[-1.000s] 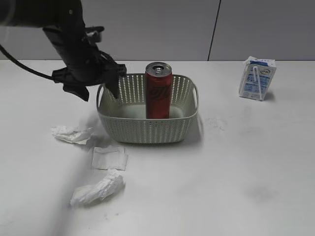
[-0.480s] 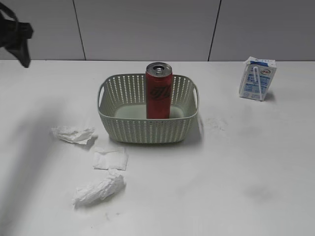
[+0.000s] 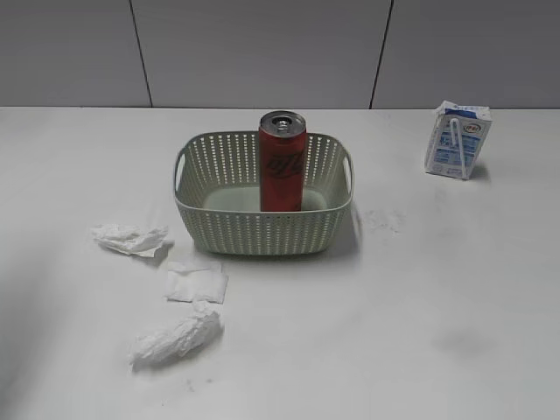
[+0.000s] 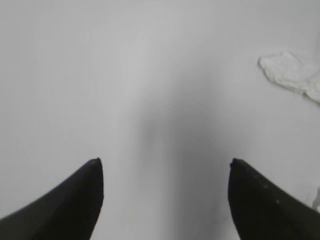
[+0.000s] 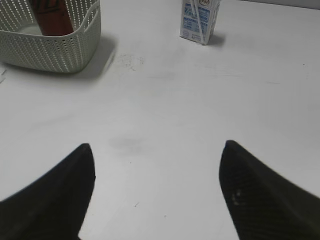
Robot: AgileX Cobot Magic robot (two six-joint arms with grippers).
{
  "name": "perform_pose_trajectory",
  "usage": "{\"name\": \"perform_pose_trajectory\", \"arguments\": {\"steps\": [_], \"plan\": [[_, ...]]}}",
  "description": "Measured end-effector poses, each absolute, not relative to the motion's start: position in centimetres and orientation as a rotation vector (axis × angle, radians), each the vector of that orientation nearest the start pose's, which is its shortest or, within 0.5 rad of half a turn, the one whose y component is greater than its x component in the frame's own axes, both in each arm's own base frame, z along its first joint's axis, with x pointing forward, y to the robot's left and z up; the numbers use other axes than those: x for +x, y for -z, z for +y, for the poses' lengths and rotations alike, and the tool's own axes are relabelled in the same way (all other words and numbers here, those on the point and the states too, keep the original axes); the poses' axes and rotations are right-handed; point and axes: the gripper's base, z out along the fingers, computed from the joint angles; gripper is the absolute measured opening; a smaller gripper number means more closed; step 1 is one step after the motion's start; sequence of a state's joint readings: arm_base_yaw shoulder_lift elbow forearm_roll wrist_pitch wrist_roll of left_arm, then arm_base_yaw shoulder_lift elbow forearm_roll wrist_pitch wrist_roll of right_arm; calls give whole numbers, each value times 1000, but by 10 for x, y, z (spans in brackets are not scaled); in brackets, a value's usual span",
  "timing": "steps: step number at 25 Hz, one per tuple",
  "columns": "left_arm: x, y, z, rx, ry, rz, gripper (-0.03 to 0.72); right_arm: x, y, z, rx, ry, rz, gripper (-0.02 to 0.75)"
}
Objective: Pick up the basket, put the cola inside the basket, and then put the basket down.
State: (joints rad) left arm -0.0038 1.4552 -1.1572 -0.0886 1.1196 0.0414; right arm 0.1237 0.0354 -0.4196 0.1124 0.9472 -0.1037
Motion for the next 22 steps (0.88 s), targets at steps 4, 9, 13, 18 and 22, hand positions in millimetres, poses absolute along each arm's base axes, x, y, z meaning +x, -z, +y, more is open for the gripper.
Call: {"name": "perform_pose_trajectory", "arguments": {"steps": [4, 9, 13, 18, 22], "plan": [[220, -284, -10, 49, 108, 2821, 588, 12, -264, 10, -222, -147, 2033, 583], [156, -280, -9, 54, 92, 2703, 588, 12, -264, 9, -211, -142, 2034, 583], [113, -282, -8, 62, 84, 2548, 588, 12, -264, 7, -175, -134, 2037, 583], [69, -285, -7, 98, 61, 2337, 588, 12, -264, 7, -170, -133, 2038, 583], [39, -293, -6, 98, 50, 2155, 588, 12, -264, 7, -168, -134, 2038, 582]]}}
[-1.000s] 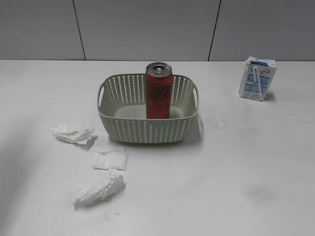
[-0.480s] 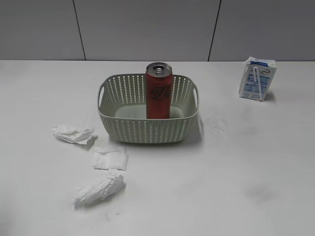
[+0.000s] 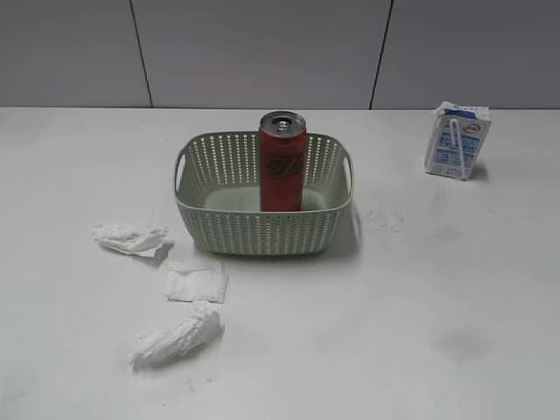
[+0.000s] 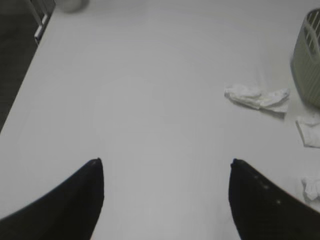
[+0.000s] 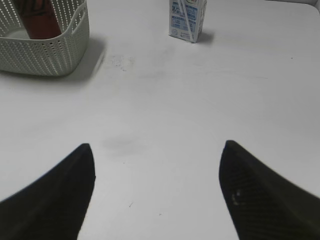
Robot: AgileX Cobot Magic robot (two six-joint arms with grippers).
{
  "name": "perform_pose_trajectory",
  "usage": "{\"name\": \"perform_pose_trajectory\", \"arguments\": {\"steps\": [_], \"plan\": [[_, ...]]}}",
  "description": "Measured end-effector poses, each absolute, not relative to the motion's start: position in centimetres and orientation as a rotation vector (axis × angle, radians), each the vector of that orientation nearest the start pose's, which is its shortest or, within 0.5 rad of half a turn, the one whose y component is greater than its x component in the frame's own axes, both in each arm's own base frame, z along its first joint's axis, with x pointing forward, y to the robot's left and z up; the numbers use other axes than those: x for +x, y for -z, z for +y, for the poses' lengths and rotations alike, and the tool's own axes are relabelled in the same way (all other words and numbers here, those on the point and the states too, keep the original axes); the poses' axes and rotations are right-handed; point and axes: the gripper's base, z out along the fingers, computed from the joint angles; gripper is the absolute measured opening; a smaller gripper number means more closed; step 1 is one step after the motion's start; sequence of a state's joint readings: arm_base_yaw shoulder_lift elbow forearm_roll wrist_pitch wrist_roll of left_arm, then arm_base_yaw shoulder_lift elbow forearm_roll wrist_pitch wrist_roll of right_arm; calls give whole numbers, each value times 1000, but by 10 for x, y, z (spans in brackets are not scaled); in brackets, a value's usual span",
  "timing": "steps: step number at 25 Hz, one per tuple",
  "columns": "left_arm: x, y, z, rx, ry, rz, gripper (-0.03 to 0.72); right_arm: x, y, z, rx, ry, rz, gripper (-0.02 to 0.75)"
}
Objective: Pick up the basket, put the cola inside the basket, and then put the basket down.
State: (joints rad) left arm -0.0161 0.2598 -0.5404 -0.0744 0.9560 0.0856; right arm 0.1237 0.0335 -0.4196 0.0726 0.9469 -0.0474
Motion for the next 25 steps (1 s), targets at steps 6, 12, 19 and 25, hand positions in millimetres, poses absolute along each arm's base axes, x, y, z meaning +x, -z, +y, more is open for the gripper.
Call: {"name": "perform_pose_trajectory", "arguments": {"steps": [6, 12, 19, 25], "plan": [[10, -284, -7, 99, 62, 2118, 578, 12, -264, 7, -168, -134, 2038, 582], [-3, -281, -4, 26, 67, 2051, 574, 12, -264, 7, -168, -134, 2038, 582], [-7, -281, -3, -8, 68, 2021, 564, 12, -264, 8, -167, -147, 2037, 582], [-7, -281, -2, -10, 67, 2022, 564, 12, -264, 8, -166, -156, 2037, 582]]}}
